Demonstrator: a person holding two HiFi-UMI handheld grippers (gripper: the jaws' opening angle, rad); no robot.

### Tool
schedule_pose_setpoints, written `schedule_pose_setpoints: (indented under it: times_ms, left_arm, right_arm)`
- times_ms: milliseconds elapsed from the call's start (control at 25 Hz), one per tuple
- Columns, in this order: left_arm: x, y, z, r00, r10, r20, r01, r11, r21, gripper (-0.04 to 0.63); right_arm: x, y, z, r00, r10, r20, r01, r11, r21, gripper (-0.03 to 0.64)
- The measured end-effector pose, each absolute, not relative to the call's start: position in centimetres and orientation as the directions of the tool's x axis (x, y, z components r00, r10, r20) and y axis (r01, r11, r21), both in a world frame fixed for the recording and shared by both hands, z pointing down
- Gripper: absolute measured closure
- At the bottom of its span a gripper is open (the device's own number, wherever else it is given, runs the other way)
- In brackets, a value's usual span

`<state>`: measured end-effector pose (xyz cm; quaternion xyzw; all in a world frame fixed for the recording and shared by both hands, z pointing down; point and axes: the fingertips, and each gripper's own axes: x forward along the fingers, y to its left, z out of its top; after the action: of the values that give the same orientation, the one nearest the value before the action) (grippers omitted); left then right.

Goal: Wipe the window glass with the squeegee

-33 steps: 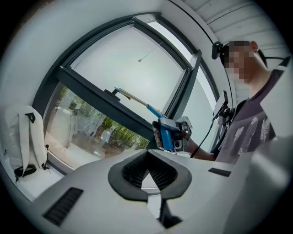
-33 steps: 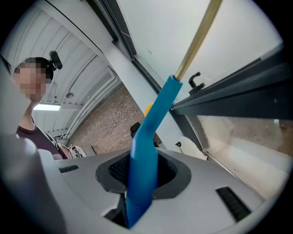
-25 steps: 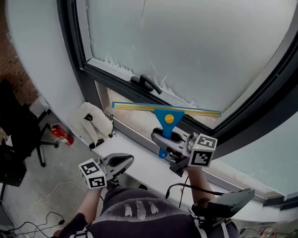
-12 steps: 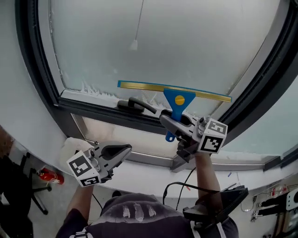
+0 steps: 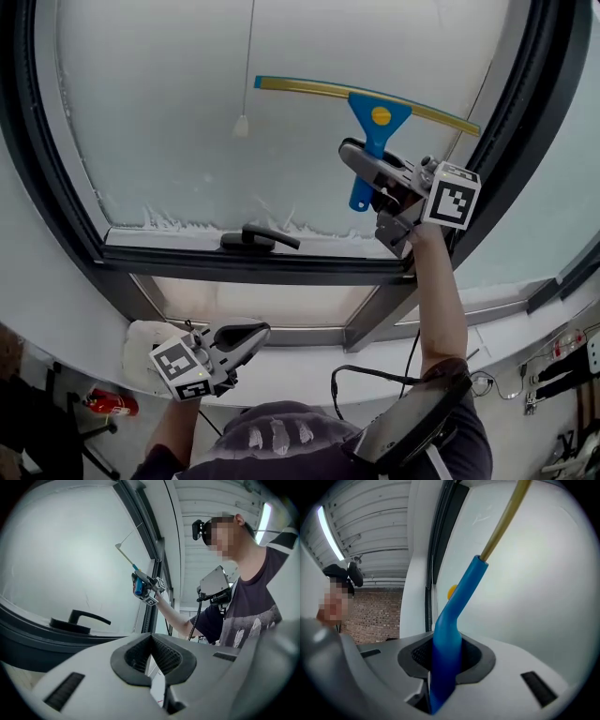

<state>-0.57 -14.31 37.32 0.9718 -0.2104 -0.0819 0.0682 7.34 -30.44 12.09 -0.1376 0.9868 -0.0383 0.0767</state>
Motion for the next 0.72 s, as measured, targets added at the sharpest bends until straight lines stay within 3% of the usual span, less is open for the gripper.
schedule_pose_setpoints:
  times_ms: [720]
  left_arm:
    - [2.8, -16.7, 36.9, 0.906, -0.406, -0.116, -0.387, -0.908, 0.16, 0.589]
  right_arm:
    - [8.4, -33.3, -0.5, -0.963, -0.157, -0.217, -0.143, 0.986, -0.081, 0.526]
